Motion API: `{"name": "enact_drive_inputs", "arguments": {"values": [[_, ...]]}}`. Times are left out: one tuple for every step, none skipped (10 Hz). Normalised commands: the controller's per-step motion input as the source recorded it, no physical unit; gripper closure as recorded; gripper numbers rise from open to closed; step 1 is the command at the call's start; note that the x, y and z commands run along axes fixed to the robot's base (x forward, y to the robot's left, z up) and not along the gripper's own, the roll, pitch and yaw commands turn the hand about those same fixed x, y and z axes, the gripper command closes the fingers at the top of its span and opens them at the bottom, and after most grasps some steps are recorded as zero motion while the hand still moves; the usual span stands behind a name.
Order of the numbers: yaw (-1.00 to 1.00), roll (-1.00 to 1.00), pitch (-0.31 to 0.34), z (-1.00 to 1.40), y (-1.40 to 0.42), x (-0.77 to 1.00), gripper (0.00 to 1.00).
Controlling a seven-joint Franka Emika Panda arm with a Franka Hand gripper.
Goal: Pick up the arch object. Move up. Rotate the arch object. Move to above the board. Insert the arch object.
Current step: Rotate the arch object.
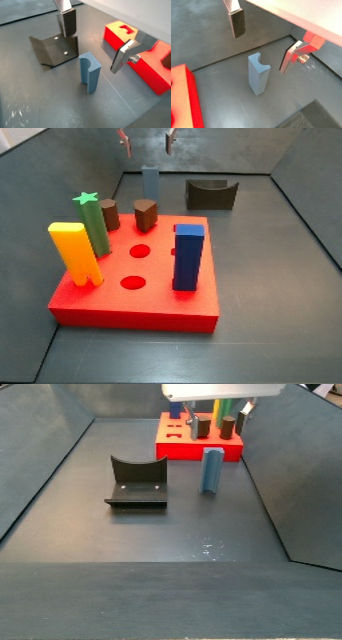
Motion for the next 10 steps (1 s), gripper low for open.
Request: {"name": "enact_drive_inputs", "arguments": {"values": [[1.00, 0.00, 0.003, -0.04, -0.01, 0.03, 0.00], [1.00, 0.00, 0.003, -0.03, -0.01, 0.03, 0.00], [1.00, 0.00, 0.003, -0.03, -0.01, 0.03, 0.00], [1.00, 0.00, 0.003, -0.03, -0.01, 0.03, 0.00], [1.00, 0.00, 0.003, -0.03, -0.01, 0.03, 0.00], [1.00, 0.00, 0.003, -0.03, -0.01, 0.03, 0.00], [1.00, 0.00, 0.003, -0.03, -0.01, 0.03, 0.00], [1.00, 0.00, 0.003, -0.03, -0.01, 0.03, 0.00], [1.00, 0.00, 0.003, -0.03, -0.01, 0.03, 0.00], [1.00, 0.00, 0.003, -0.03, -0.01, 0.03, 0.00]]}}
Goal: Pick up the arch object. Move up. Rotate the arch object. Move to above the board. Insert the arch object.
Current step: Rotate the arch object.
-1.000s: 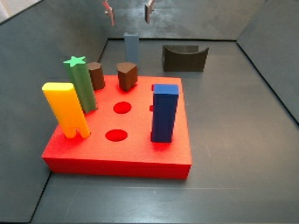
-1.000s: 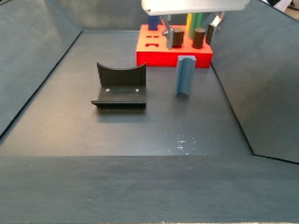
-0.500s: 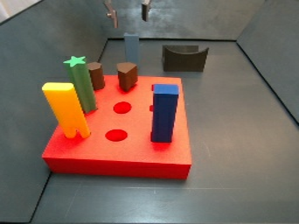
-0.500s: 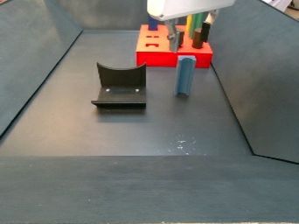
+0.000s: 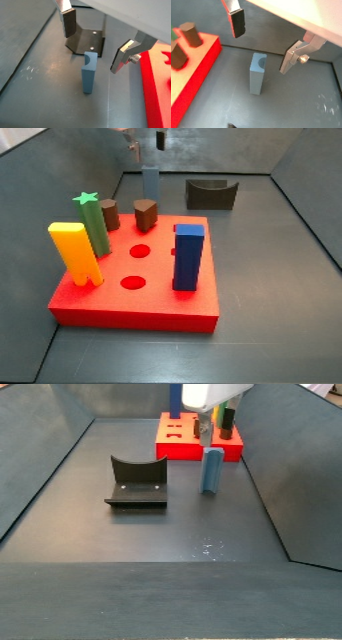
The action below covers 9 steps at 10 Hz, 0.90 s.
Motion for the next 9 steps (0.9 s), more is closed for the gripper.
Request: {"name": "enact_drive_inputs", "arguments": {"values": [[1.00, 0.00, 0.004, -0.03, -0.01, 0.03, 0.00], [1.00, 0.00, 0.004, -0.03, -0.01, 0.03, 0.00], [1.00, 0.00, 0.004, -0.03, -0.01, 0.03, 0.00], [1.00, 0.00, 0.004, -0.03, -0.01, 0.03, 0.00], [1.00, 0.00, 0.004, -0.03, -0.01, 0.03, 0.00], [1.00, 0.00, 0.004, -0.03, -0.01, 0.03, 0.00], [1.00, 0.00, 0.004, -0.03, -0.01, 0.03, 0.00], [1.00, 0.00, 0.005, -0.03, -0.01, 0.03, 0.00], [1.00, 0.00, 0.005, -0.03, -0.01, 0.04, 0.00]]}}
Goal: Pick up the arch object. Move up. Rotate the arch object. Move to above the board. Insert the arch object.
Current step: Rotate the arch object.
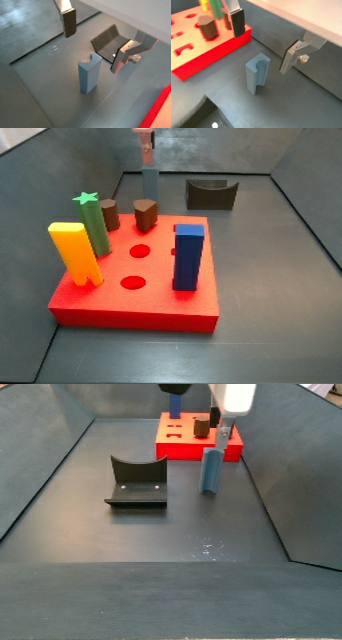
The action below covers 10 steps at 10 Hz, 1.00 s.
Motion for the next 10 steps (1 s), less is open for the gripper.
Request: {"name": "enact_drive_inputs", "arguments": {"values": [[1.00, 0.00, 0.005, -0.03, -0.01, 0.04, 0.00], [1.00, 0.00, 0.005, -0.03, -0.01, 0.04, 0.00], [1.00, 0.00, 0.005, -0.03, -0.01, 0.04, 0.00], [1.00, 0.00, 0.006, -0.03, -0.01, 0.04, 0.00], [1.00, 0.00, 0.006, -0.03, -0.01, 0.04, 0.00], [1.00, 0.00, 0.006, -0.03, -0.01, 0.04, 0.00], [1.00, 0.00, 0.007, -0.03, -0.01, 0.04, 0.00], [1.00, 0.00, 0.007, -0.03, -0.01, 0.04, 0.00], [1.00, 0.00, 0.008, -0.03, -0.01, 0.04, 0.00], [1.00, 0.00, 0.008, -0.03, -0.01, 0.04, 0.00]]}}
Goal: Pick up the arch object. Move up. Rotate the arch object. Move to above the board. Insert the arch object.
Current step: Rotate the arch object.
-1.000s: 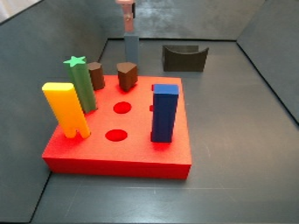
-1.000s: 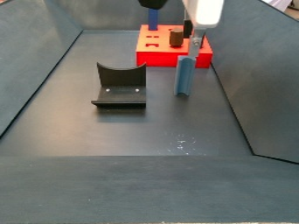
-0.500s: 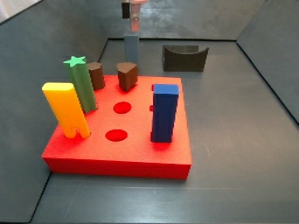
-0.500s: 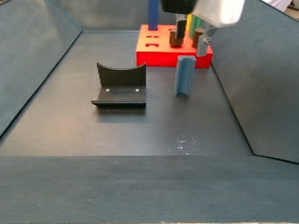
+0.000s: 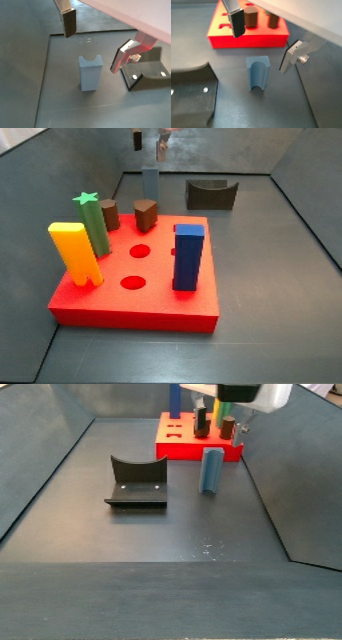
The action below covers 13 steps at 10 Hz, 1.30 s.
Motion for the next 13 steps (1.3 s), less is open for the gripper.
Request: {"name": "enact_drive_inputs", "arguments": {"values": [[1.00, 0.00, 0.009, -0.03, -0.01, 0.04, 0.00], [1.00, -0.01, 0.009, -0.03, -0.01, 0.04, 0.00], [1.00, -0.01, 0.011, -0.03, -0.01, 0.04, 0.00], [1.00, -0.01, 0.012, -0.03, -0.01, 0.04, 0.00], [1.00, -0.01, 0.013, -0.03, -0.01, 0.04, 0.00], [1.00, -0.01, 0.015, -0.03, -0.01, 0.04, 0.00], [1.00, -0.01, 0.016, -0.03, -0.01, 0.04, 0.00], [1.00, -0.01, 0.019, -0.03, -0.01, 0.04, 0.00], [1.00, -0.01, 0.023, -0.03, -0.01, 0.04, 0.00], [0.92, -0.02, 0.029, -0.03, -0.01, 0.04, 0.00], [0.68, -0.02, 0.029, -0.03, -0.01, 0.04, 0.00], [0.52, -0.02, 0.028, -0.03, -0.01, 0.04, 0.00], [0.26, -0.02, 0.028, -0.02, -0.01, 0.04, 0.00]]}}
